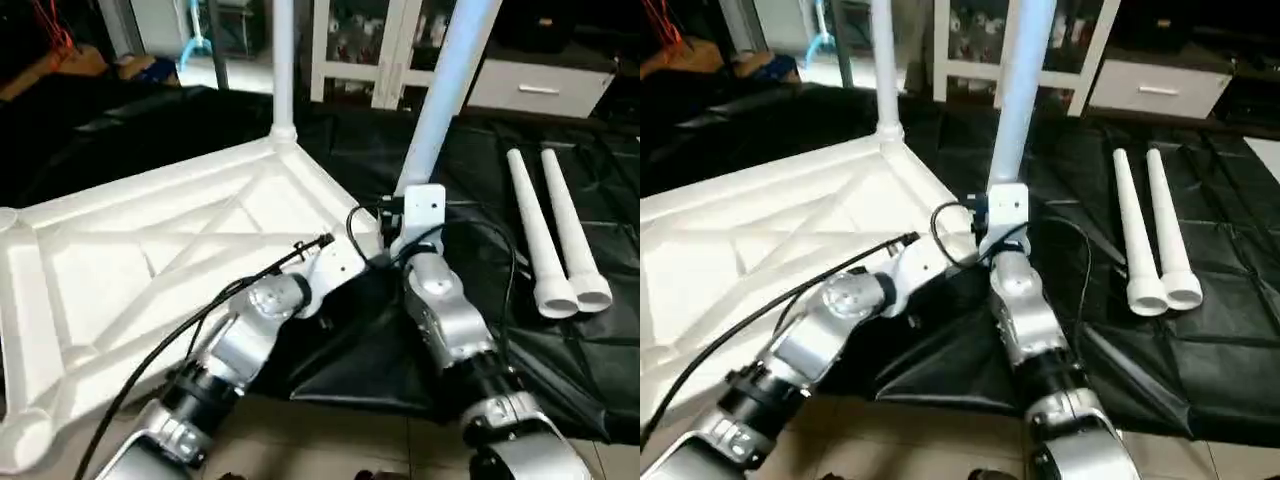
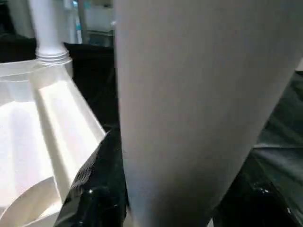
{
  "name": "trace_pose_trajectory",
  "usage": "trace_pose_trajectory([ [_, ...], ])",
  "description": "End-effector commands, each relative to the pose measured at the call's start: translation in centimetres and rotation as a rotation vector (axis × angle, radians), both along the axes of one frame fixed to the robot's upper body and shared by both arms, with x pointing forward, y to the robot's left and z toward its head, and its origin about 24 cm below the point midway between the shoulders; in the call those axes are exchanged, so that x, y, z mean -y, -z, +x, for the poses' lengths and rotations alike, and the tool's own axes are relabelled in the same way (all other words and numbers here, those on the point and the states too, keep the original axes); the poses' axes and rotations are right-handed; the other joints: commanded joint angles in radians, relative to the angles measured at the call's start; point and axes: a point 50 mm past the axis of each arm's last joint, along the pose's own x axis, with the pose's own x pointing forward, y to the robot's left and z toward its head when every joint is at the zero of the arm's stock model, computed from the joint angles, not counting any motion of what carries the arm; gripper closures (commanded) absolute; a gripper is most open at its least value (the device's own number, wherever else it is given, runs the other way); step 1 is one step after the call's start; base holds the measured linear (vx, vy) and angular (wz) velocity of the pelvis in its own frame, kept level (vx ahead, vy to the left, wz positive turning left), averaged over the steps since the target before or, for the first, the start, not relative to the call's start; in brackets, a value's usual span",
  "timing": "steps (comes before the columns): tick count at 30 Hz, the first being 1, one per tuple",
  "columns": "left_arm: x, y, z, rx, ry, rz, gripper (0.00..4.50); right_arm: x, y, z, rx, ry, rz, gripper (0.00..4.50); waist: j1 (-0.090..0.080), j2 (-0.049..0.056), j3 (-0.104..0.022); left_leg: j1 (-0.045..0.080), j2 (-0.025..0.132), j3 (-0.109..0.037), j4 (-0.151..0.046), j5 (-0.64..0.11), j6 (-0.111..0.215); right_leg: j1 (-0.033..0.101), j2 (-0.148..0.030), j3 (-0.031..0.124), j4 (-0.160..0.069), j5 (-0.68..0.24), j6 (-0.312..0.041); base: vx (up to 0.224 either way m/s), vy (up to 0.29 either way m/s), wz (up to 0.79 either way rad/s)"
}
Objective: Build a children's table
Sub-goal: Insert table leg to table base
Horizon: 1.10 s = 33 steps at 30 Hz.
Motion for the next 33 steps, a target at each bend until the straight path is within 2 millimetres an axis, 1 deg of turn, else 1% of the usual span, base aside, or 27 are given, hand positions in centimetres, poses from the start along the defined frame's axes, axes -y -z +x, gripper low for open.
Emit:
trace_pose_trajectory([
  [1,-1.3,-1.1,1.2,0.082,-0.109,0.016,4.5,1.6,4.7,-1.5,-0.201,0.074,-0.062,2.62,-0.007,0.002,-0.049,-0.008,0.015,0.004,-0.073,-0.305,-0.002,0.032,-0.041,0.033,-0.076,-0.334,-0.094,0.0,0.0,0.0],
  [2,-1.3,-1.1,1.2,0.082,-0.108,0.018,4.5,1.3,4.6,-1.4,-0.192,0.061,-0.04,2.62,-0.005,0.006,-0.051,-0.006,0.017,0.006,-0.072,-0.283,0.003,0.032,-0.04,0.034,-0.072,-0.286,-0.103,0.0,0.0,0.0],
  [3,-1.4,-1.0,1.2,0.082,-0.1,0.023,4.5,1.2,4.5,-1.3,-0.186,0.051,-0.02,2.62,-0.006,0.004,-0.051,-0.006,0.018,0.008,-0.071,-0.281,0.006,0.031,-0.038,0.033,-0.071,-0.273,-0.108,0.0,0.0,0.0],
  [4,-1.5,-0.9,1.2,0.08,-0.094,0.03,4.5,1.1,4.4,-1.2,-0.181,0.04,0.001,2.62,-0.008,0.003,-0.053,-0.008,0.017,0.011,-0.069,-0.28,0.009,0.033,-0.039,0.034,-0.068,-0.253,-0.121,0.052,-0.004,-0.01],
  [5,-1.7,-0.8,1.2,0.078,-0.09,0.034,4.5,1.1,4.2,-1.1,-0.173,0.03,0.016,2.62,-0.007,0.003,-0.056,-0.009,0.017,0.012,-0.067,-0.263,0.011,0.037,-0.039,0.034,-0.065,-0.228,-0.126,0.052,-0.004,-0.01],
  [6,-1.8,-0.8,1.1,0.076,-0.084,0.039,4.5,1.1,4.1,-1.1,-0.164,0.016,0.034,2.62,-0.005,0.005,-0.058,-0.008,0.018,0.015,-0.063,-0.222,0.018,0.038,-0.038,0.034,-0.059,-0.162,-0.14,0.054,-0.007,-0.02],
  [7,-1.9,-0.7,1.1,0.074,-0.078,0.043,4.5,1.1,4.0,-1.1,-0.158,0.008,0.05,2.62,-0.005,0.005,-0.059,-0.01,0.018,0.018,-0.06,-0.185,0.024,0.042,-0.037,0.034,-0.051,-0.1,-0.155,0.0,0.0,0.0],
  [9,-2.0,-0.6,1.0,0.073,-0.074,0.046,4.5,1.2,3.9,-1.0,-0.145,0.006,0.055,2.62,-0.004,0.005,-0.06,-0.009,0.018,0.02,-0.057,-0.146,0.03,0.046,-0.035,0.033,-0.044,-0.037,-0.175,0.0,0.0,0.0],
  [10,-2.0,-0.6,1.0,0.074,-0.072,0.046,4.5,1.3,3.8,-1.0,-0.138,0.001,0.063,2.62,-0.004,0.005,-0.06,-0.008,0.018,0.022,-0.056,-0.14,0.032,0.047,-0.035,0.034,-0.043,-0.025,-0.181,0.0,0.0,0.0],
  [11,-2.1,-0.6,1.0,0.074,-0.064,0.046,4.5,1.3,3.7,-0.9,-0.13,-0.012,0.072,2.62,-0.004,0.006,-0.06,-0.007,0.019,0.022,-0.056,-0.139,0.034,0.047,-0.035,0.034,-0.043,-0.021,-0.186,0.0,0.0,0.0],
  [12,-2.1,-0.6,0.9,0.074,-0.053,0.047,4.5,1.3,3.6,-0.9,-0.125,-0.024,0.078,2.62,-0.004,0.005,-0.057,-0.005,0.02,0.024,-0.057,-0.163,0.039,0.047,-0.035,0.034,-0.047,-0.052,-0.193,0.0,0.0,0.0],
  [15,-2.3,-0.4,0.5,0.063,0.012,0.061,4.5,1.1,3.3,-0.9,-0.115,-0.085,0.091,2.62,-0.006,0.005,-0.055,-0.005,0.021,0.023,-0.059,-0.197,0.035,0.046,-0.037,0.036,-0.053,-0.122,-0.188,0.0,0.0,0.0],
  [16,-2.5,-0.3,0.2,0.056,0.052,0.075,4.5,1.1,3.2,-0.8,-0.124,-0.125,0.089,2.62,-0.007,0.005,-0.056,-0.005,0.021,0.022,-0.06,-0.198,0.034,0.047,-0.037,0.036,-0.053,-0.128,-0.188,0.0,0.0,0.0],
  [18,-2.8,-0.2,0.1,0.049,0.074,0.085,4.5,1.2,3.2,-0.8,-0.134,-0.143,0.084,2.62,-0.009,0.006,-0.056,-0.007,0.022,0.02,-0.061,-0.194,0.032,0.049,-0.037,0.036,-0.051,-0.124,-0.189,0.0,0.0,0.0],
  [19,-3.1,0.0,0.0,0.044,0.087,0.096,4.5,1.4,3.2,-0.8,-0.145,-0.161,0.076,2.62,-0.012,0.008,-0.056,-0.004,0.023,0.02,-0.06,-0.19,0.031,0.047,-0.036,0.038,-0.051,-0.109,-0.196,0.0,0.0,0.0],
  [20,-3.3,0.0,-0.1,0.04,0.095,0.103,4.5,1.5,3.1,-0.8,-0.151,-0.173,0.071,2.62,-0.013,0.008,-0.056,-0.004,0.023,0.021,-0.059,-0.181,0.03,0.049,-0.036,0.039,-0.048,-0.092,-0.203,0.0,0.0,0.0],
  [22,-3.8,0.3,-0.9,0.016,0.192,0.114,4.5,2.0,3.2,-1.0,-0.193,-0.262,0.061,2.62,-0.014,0.008,-0.057,-0.005,0.022,0.02,-0.058,-0.168,0.033,0.053,-0.035,0.038,-0.046,-0.075,-0.21,0.0,0.0,0.0],
  [23,-3.9,0.3,-1.2,0.012,0.234,0.117,4.5,2.2,3.2,-1.1,-0.208,-0.293,0.059,2.62,-0.014,0.01,-0.057,-0.005,0.022,0.02,-0.057,-0.159,0.039,0.055,-0.035,0.039,-0.044,-0.058,-0.217,0.0,0.0,0.0],
  [24,-4.4,0.5,-1.8,-0.014,0.305,0.127,4.5,2.8,3.1,-1.5,-0.251,-0.376,0.055,2.62,-0.015,0.009,-0.057,-0.004,0.023,0.019,-0.058,-0.161,0.049,0.058,-0.033,0.038,-0.044,-0.05,-0.222,0.0,0.0,0.0],
  [25,-4.4,0.5,-1.8,-0.014,0.305,0.127,4.5,2.8,3.1,-1.5,-0.251,-0.376,0.055,2.62,-0.016,0.011,-0.056,-0.001,0.027,0.022,-0.057,-0.159,0.052,0.052,-0.035,0.04,-0.044,-0.044,-0.232,0.0,0.0,0.0],
  [27,-4.8,0.5,-2.3,-0.032,0.353,0.123,4.5,3.5,3.0,-2.0,-0.281,-0.451,0.035,2.62,-0.015,0.009,-0.055,0.0,0.027,0.023,-0.058,-0.165,0.048,0.053,-0.035,0.039,-0.046,-0.066,-0.241,0.0,0.0,0.0],
  [29,-5.1,0.3,-2.9,-0.052,0.41,0.095,4.5,4.6,2.8,-2.7,-0.311,-0.551,0.004,2.62,-0.012,0.007,-0.053,0.002,0.03,0.022,-0.059,-0.181,0.046,0.053,-0.036,0.04,-0.047,-0.092,-0.236,0.0,0.0,0.0],
  [31,-5.2,0.2,-3.1,-0.056,0.432,0.086,4.5,5.1,2.6,-3.1,-0.321,-0.589,0.004,2.62,-0.01,0.006,-0.054,0.004,0.03,0.024,-0.058,-0.181,0.046,0.052,-0.036,0.04,-0.048,-0.101,-0.235,0.0,0.0,0.0],
  [32,-5.4,0.1,-3.4,-0.061,0.456,0.075,4.5,5.7,2.4,-3.7,-0.335,-0.652,-0.013,2.62,-0.008,0.005,-0.054,0.004,0.03,0.024,-0.057,-0.175,0.048,0.052,-0.034,0.04,-0.048,-0.099,-0.235,0.0,0.0,0.0],
  [33,-5.5,-0.1,-3.7,-0.059,0.492,0.058,4.5,6.6,2.3,-4.8,-0.364,-0.751,-0.031,2.62,-0.004,0.002,-0.052,0.004,0.031,0.026,-0.056,-0.173,0.053,0.051,-0.033,0.041,-0.048,-0.096,-0.233,0.0,0.0,0.0],
])
